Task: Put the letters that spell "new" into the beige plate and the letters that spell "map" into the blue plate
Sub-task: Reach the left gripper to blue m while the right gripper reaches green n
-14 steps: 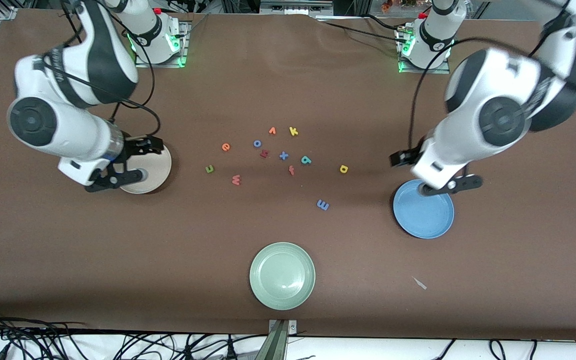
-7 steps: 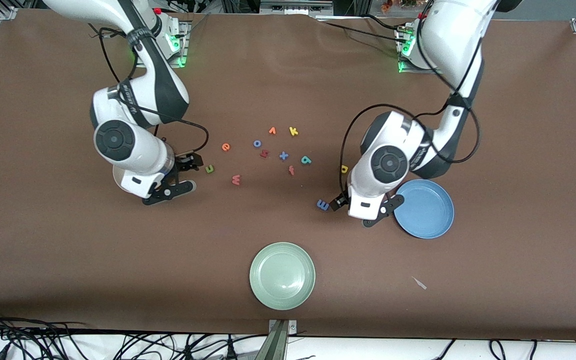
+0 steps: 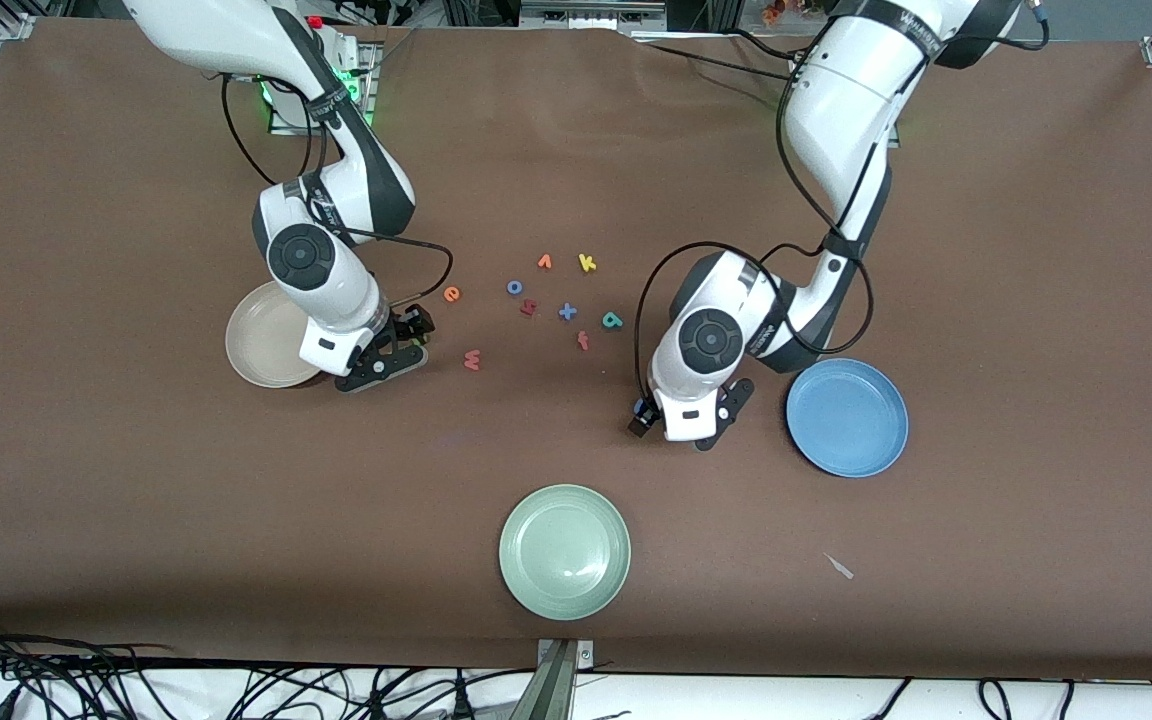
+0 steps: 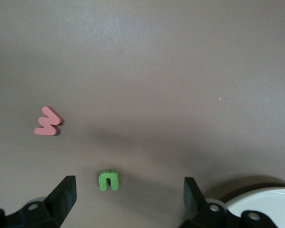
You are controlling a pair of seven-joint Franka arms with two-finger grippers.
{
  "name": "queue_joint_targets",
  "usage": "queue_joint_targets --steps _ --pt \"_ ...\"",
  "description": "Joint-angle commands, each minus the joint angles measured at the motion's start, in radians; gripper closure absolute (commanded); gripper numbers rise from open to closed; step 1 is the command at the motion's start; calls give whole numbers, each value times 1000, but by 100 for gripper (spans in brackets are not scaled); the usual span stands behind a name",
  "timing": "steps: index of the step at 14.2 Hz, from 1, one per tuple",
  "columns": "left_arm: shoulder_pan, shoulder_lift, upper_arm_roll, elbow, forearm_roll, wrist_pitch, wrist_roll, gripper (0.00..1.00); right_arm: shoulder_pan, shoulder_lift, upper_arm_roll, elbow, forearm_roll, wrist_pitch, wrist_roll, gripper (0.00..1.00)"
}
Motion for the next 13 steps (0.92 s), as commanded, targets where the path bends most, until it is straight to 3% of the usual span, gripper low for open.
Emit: queue_joint_targets --steps 1,5,7,8,10,13 --pt "-20 39 14 41 -32 6 -17 17 7 -21 0 -96 -14 117 0 0" --pt "-23 62 14 39 -30 47 -17 36 32 -7 2 -124 -12 140 10 0" --pt "-23 63 14 39 -29 47 -17 53 36 -7 2 -142 -12 145 8 0" --pt "-21 63 14 39 -27 47 -17 64 38 -4 2 -147 -12 146 8 0" --pt "-21 59 14 39 -24 47 -17 96 38 24 2 -147 -14 166 8 0" --pt "-9 15 17 39 -17 38 -11 100 39 42 2 -147 -14 180 -1 2"
